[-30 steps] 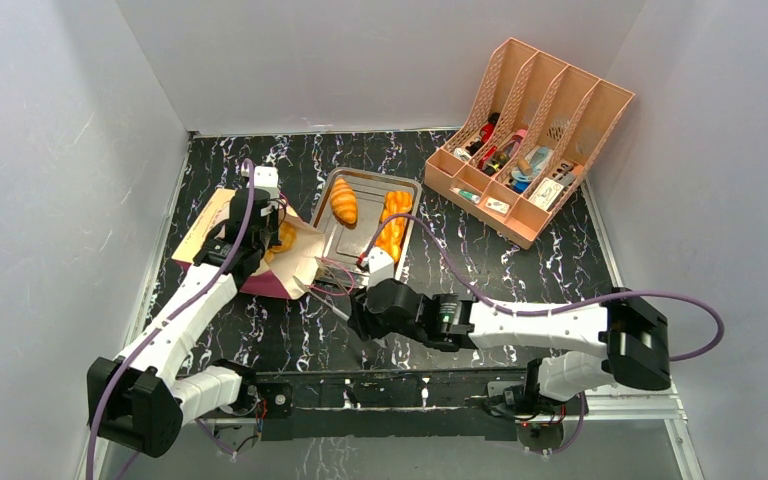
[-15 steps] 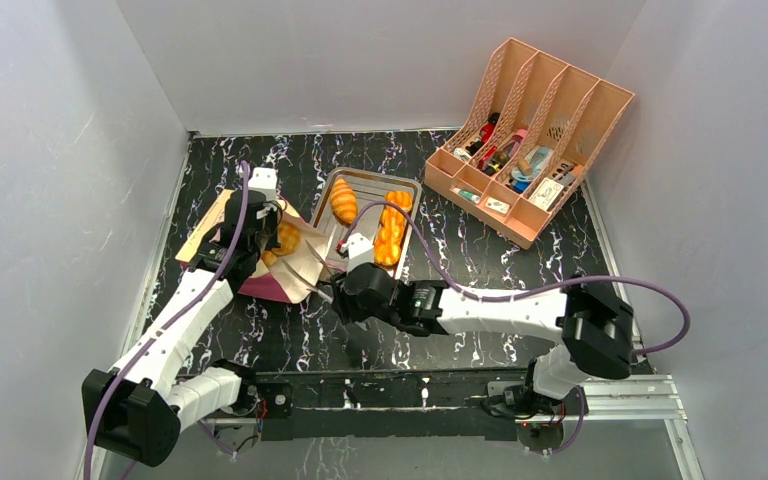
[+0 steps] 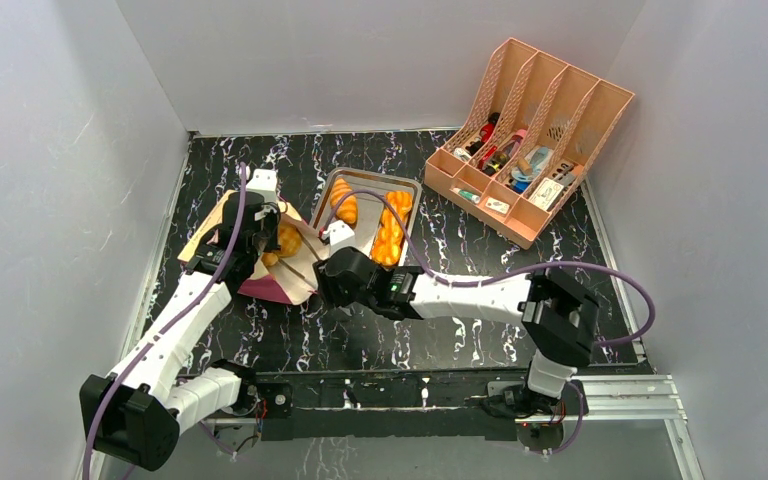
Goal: Take the fake bread out of the paper bag
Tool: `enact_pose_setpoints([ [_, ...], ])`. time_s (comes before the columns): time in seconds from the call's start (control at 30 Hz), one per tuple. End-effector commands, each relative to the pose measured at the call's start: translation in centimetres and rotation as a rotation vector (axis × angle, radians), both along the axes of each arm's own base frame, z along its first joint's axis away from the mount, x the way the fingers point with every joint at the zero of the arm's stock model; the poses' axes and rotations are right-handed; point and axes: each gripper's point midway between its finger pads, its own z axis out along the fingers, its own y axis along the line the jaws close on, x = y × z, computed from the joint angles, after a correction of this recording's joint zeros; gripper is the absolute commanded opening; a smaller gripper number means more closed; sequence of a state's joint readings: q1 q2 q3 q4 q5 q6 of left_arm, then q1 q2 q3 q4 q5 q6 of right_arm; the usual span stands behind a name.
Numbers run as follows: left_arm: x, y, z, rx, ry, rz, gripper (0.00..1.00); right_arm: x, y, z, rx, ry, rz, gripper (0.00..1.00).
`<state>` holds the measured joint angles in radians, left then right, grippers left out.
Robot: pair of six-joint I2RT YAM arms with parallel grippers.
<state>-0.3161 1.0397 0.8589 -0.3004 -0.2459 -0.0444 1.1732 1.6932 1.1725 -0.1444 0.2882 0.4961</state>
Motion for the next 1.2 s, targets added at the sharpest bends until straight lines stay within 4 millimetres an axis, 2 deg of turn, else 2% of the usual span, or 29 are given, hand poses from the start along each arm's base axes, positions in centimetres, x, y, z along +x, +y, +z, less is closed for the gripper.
enact_pose_setpoints([
  [0.0, 0.0, -0.4, 2.0, -0.035, -0.049, -0.018, 0.00, 1.6, 2.5, 3.5, 0.100, -0.064, 0.016, 0.36],
  [0.1, 0.0, -0.2, 1.9, -0.027, -0.052, -0.006, 0.00, 1.4, 2.3, 3.2, 0.087, -0.056, 0.022, 0.20],
  [0.3, 0.3, 0.8, 1.6, -0.008, -0.057, 0.055, 0.00, 0.8, 0.3, 4.3, 0.100, -0.067, 0.004, 0.03],
  [0.5, 0.8, 1.7, 1.3, 0.012, -0.061, 0.126, 0.00, -0.5, -2.5, 5.5, 0.101, -0.062, 0.002, 0.03],
  [0.7, 1.8, 2.6, 0.7, 0.064, -0.049, 0.182, 0.00, -2.2, -6.6, 7.5, 0.141, -0.054, -0.022, 0.03],
  [0.83, 2.3, 3.1, 0.3, 0.087, -0.052, 0.207, 0.00, -2.6, -9.7, 8.9, 0.161, -0.072, -0.080, 0.03],
  [1.0, 2.6, 3.0, 0.2, 0.089, -0.053, 0.209, 0.00, -1.4, -12.5, 9.4, 0.142, -0.119, -0.184, 0.04],
  [1.1, 2.4, 2.9, 0.3, 0.082, -0.051, 0.198, 0.00, 0.6, -13.7, 9.4, 0.132, -0.132, -0.250, 0.04],
  [1.17, 2.2, 2.7, 0.3, 0.074, -0.048, 0.186, 0.00, 2.9, -14.6, 9.2, 0.132, -0.136, -0.297, 0.05],
])
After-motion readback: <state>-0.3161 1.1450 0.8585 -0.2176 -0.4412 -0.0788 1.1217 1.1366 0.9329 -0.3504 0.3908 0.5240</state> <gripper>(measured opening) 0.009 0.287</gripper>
